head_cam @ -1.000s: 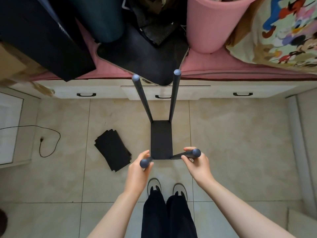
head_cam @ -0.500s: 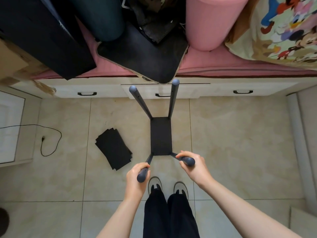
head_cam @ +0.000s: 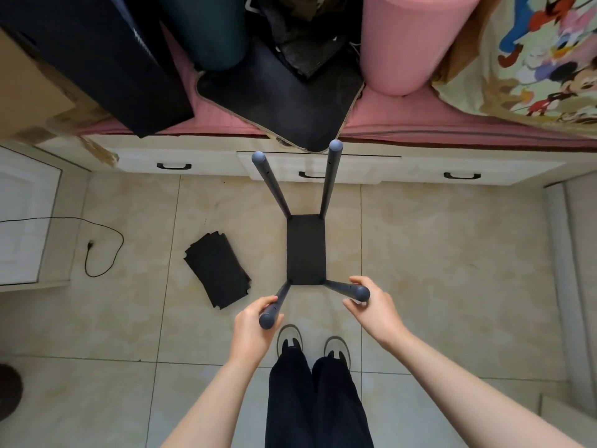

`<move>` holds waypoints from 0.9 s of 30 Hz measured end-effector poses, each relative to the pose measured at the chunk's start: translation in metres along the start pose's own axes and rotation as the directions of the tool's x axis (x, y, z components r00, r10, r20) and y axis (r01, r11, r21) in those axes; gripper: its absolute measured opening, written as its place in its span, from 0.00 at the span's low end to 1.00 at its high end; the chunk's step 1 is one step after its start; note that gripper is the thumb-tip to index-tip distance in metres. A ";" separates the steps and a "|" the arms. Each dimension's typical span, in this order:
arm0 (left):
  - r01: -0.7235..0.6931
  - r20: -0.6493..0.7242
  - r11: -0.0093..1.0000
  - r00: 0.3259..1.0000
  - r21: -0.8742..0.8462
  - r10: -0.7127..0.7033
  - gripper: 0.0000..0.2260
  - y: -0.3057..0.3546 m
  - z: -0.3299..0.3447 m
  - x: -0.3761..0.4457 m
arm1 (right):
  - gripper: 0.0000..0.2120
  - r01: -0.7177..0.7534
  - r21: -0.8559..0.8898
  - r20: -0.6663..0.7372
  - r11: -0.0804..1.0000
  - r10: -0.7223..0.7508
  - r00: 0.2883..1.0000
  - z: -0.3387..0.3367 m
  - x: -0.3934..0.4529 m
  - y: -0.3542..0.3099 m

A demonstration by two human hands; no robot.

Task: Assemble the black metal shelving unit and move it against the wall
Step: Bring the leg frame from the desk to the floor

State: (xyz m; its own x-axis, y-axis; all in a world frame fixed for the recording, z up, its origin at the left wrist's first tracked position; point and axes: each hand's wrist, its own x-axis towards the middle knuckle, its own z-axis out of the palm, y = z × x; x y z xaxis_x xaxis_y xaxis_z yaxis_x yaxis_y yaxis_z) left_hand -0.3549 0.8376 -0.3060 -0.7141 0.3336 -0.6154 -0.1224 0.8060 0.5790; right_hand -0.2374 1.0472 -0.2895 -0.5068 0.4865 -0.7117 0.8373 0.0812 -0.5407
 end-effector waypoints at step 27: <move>0.027 -0.418 0.807 0.845 -0.590 -0.333 0.14 0.023 -0.153 -0.238 | 0.11 0.559 -0.311 0.484 0.768 -0.378 0.789 0.006 -0.189 -0.182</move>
State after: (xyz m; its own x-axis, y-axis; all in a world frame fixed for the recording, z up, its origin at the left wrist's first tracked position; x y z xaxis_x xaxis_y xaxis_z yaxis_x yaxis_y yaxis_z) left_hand -0.2934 0.7022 -0.0641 -0.8508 -0.1910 -0.4895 -0.5242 0.3714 0.7663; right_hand -0.2953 0.9348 -0.0594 -0.8158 -0.0678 -0.5744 0.4241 0.6052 -0.6737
